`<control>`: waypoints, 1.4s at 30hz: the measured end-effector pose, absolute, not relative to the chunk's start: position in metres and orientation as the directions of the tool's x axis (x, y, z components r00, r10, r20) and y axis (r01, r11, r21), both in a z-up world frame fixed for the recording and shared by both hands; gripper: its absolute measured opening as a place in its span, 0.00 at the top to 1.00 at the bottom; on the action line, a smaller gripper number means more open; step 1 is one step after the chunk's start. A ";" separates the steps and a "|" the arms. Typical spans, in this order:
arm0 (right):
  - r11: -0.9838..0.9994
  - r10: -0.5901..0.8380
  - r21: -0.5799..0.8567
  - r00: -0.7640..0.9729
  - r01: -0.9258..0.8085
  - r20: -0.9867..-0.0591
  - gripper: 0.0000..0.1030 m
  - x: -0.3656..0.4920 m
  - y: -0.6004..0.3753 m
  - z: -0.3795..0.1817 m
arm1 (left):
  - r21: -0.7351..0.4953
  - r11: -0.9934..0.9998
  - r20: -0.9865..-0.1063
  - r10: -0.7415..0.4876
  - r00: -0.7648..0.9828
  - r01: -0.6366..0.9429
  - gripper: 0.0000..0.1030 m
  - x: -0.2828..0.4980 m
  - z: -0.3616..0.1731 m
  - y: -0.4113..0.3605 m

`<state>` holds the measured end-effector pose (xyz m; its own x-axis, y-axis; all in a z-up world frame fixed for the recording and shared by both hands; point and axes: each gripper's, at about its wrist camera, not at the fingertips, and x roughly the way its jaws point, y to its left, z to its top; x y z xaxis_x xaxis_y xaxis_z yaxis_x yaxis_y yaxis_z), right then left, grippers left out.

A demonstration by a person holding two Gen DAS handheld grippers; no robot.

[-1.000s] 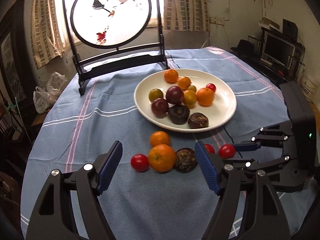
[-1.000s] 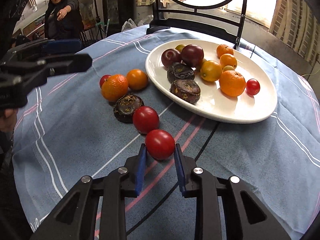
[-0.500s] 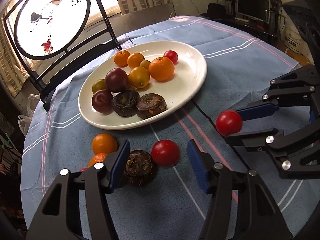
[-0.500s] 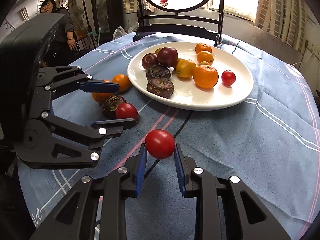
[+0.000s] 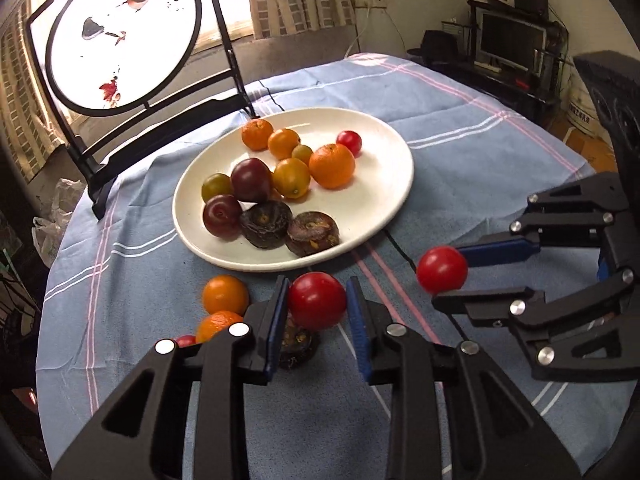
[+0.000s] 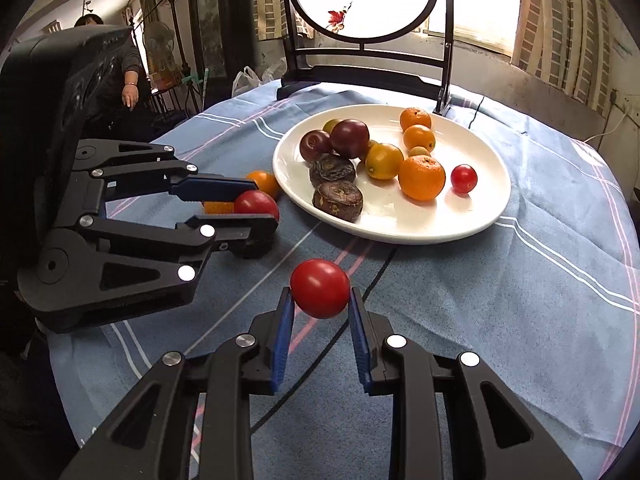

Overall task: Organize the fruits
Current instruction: 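Carry both red tomatoes onto the white plate and open both tools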

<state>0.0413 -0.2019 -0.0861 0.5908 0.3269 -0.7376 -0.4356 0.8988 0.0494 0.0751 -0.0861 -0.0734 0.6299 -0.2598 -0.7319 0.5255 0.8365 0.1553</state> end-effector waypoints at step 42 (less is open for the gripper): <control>0.902 0.341 0.071 0.602 -0.426 -0.722 0.73 0.050 -0.174 -0.077 | 0.047 0.962 -0.678 -0.166 0.716 0.268 0.72 0.090 -0.054 -0.020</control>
